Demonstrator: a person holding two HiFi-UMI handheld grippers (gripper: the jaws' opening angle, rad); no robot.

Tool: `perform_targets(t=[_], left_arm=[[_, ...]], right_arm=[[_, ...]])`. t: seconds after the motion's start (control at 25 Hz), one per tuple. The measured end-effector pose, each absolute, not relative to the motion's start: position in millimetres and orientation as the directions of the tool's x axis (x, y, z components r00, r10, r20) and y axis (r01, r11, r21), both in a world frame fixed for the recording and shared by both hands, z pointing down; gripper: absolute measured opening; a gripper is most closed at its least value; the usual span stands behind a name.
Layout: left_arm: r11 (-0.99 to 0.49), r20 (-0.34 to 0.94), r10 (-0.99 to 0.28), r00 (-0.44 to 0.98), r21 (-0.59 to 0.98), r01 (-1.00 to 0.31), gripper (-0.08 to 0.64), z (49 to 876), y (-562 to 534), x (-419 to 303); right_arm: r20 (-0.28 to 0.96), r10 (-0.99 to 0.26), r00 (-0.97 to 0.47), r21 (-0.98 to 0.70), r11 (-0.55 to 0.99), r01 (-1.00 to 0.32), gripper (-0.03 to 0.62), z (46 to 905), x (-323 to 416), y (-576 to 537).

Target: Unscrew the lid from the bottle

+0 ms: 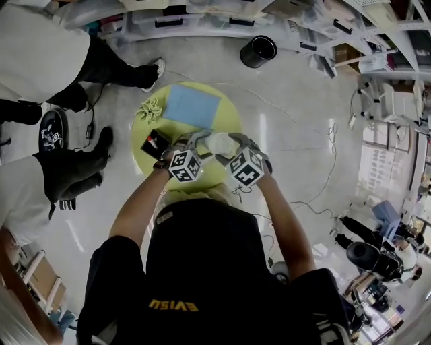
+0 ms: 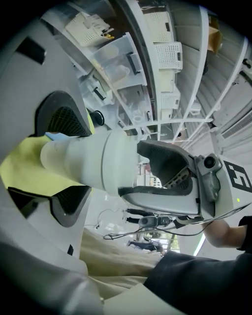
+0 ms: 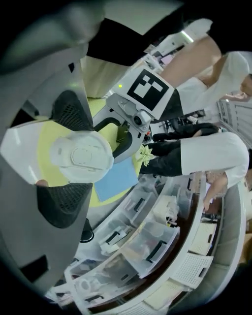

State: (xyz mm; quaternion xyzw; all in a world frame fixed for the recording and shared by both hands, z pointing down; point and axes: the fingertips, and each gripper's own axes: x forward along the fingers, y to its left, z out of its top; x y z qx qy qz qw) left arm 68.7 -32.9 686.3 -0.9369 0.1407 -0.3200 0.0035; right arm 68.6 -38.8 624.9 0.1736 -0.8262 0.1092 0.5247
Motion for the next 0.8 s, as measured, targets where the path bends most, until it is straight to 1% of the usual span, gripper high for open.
perform_targets(t=[0.24,0.36,0.56,0.8], left_arm=[[-0.967,0.612,-0.244,0.752,-0.095,-0.236,0.327,686.7,-28.7,67.5],[-0.968,0.614,-0.239,0.752,-0.095,-0.230,0.327,685.5,-30.9,66.0],[-0.968,0.615,-0.239,0.751,-0.090,-0.234,0.327,686.6,-32.0,65.3],[-0.973,0.621,-0.227,0.750,-0.109,-0.205,0.327,685.6,-31.6,66.3]], right_arm=[[0.917,-0.134,-0.376,0.073,0.982,-0.171,0.327,627.4,65.2,-28.5],[0.923,-0.120,-0.367,0.089,0.991,-0.100,0.327,626.9,63.2,-28.9],[0.926,-0.110,-0.360,0.081,0.992,-0.094,0.328,628.9,63.3,-30.1],[0.920,-0.107,-0.376,0.057,0.988,-0.141,0.330,627.1,65.1,-31.4]])
